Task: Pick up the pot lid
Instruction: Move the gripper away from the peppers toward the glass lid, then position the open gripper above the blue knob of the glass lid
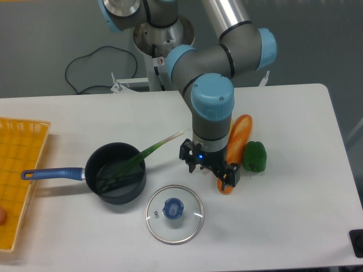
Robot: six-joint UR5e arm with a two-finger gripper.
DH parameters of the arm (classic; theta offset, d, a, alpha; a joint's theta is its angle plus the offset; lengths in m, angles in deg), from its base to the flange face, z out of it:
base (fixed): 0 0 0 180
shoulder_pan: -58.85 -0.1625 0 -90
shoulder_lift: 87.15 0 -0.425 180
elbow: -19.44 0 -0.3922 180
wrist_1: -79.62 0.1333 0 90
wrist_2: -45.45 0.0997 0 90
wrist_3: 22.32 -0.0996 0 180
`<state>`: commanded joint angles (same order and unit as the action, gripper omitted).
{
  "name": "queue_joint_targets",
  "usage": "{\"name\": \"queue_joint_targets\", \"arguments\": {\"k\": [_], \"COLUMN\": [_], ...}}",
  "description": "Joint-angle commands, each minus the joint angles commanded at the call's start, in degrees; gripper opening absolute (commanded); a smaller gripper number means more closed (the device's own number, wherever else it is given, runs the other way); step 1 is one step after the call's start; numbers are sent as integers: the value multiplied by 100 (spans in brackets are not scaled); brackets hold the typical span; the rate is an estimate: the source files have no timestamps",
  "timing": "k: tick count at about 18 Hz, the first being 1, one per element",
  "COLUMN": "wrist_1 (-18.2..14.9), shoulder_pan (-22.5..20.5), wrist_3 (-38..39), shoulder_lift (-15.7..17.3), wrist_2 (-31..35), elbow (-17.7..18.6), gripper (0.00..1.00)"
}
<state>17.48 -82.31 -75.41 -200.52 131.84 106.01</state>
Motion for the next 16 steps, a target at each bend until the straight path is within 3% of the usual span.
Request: {"name": "queue_joint_targets", "arguments": {"k": [5, 9, 16], "wrist_1": [87, 141, 132], "shoulder_pan": [255, 501, 712], "wrist_3": [1167, 1301, 1310], "shoulder_lift": [-430, -554, -624], "wrist_2": [61, 562, 519], "elbow": [-44, -18, 35], "gripper": [100, 100, 100]}}
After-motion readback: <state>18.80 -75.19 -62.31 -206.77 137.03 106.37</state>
